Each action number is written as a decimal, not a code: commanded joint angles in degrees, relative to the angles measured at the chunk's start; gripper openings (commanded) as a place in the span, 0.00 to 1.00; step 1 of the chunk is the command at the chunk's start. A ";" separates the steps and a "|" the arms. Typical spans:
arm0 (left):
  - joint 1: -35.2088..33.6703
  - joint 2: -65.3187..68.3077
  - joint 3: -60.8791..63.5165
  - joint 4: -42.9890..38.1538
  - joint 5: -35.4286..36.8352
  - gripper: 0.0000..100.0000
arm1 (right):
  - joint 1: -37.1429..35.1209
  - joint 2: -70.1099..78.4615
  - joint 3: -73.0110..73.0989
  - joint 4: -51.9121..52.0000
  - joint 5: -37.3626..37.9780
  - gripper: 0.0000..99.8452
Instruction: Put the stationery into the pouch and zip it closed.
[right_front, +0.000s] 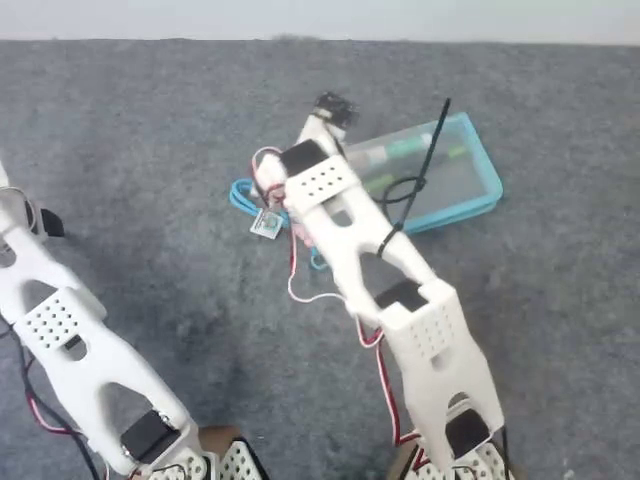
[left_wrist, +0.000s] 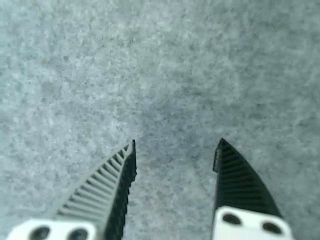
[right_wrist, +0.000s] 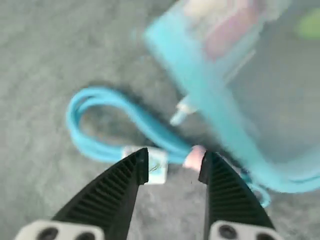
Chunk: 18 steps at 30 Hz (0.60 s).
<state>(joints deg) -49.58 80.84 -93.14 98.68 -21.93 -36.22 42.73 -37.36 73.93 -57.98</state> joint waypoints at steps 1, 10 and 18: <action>-0.26 -1.58 -2.95 1.67 0.62 0.24 | 1.63 -0.31 -3.43 0.92 -3.69 0.18; -0.26 -1.32 -2.95 1.67 0.62 0.24 | -1.01 -1.54 -3.52 4.09 -7.30 0.18; -0.26 -1.32 -2.95 1.58 0.62 0.24 | -3.12 -1.54 -4.04 1.63 -7.30 0.18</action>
<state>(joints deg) -49.58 80.84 -93.14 98.68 -21.93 -37.98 44.13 -37.45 76.92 -64.40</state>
